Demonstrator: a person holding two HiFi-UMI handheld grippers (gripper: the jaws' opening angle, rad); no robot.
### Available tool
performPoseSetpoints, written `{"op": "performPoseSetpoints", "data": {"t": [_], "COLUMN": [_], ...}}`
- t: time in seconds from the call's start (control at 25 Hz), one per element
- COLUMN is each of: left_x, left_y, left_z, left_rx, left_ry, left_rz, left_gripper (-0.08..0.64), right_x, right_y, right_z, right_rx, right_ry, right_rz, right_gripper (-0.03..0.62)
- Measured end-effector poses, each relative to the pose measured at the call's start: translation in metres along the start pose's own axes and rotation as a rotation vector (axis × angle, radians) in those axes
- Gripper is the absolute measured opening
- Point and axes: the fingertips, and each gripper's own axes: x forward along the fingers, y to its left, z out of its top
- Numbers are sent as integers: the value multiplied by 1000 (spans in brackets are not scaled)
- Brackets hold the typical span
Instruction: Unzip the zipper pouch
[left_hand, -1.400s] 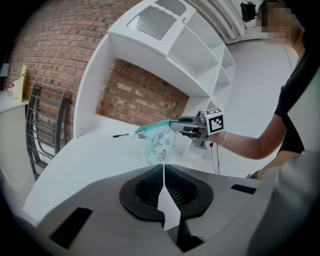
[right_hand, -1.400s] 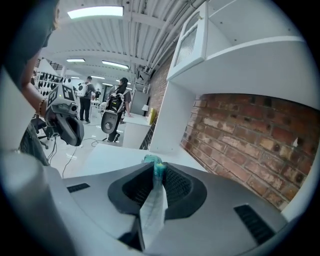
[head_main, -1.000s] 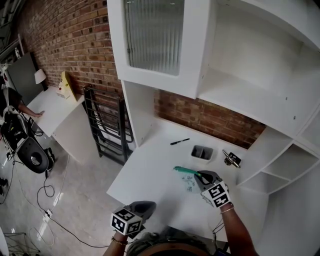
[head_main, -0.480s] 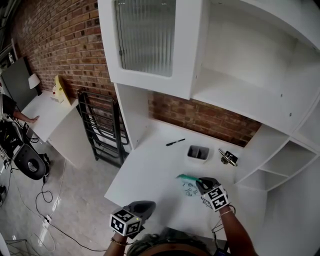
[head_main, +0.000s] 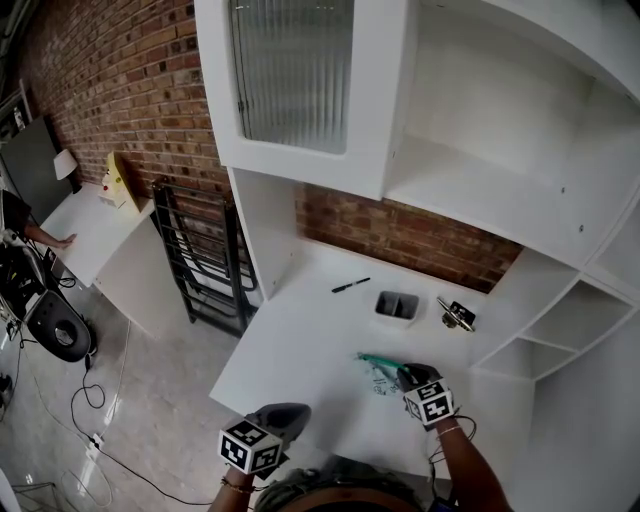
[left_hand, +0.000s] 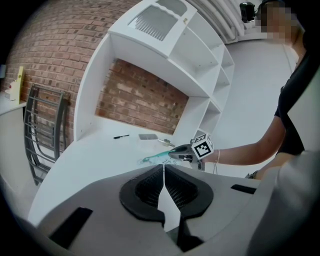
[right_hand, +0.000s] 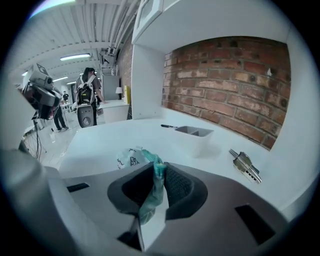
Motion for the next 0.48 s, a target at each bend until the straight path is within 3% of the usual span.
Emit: {"op": "performPoseSetpoints", "data": {"t": [0.2,0.48], "left_x": [-1,2], "left_y": [0,-5], "left_z": [0,0], "left_rx": [4,14], "left_ry": [1,8], "left_rz": [-3,-27], "left_gripper": [6,6], "right_x": [-8,-31], "right_y": [-9,-24], "right_z": [-2,6], "right_rx": [50,96], "right_ry": [-17,-74], "right_rz": [-33,-95], "right_gripper": [123,130]}}
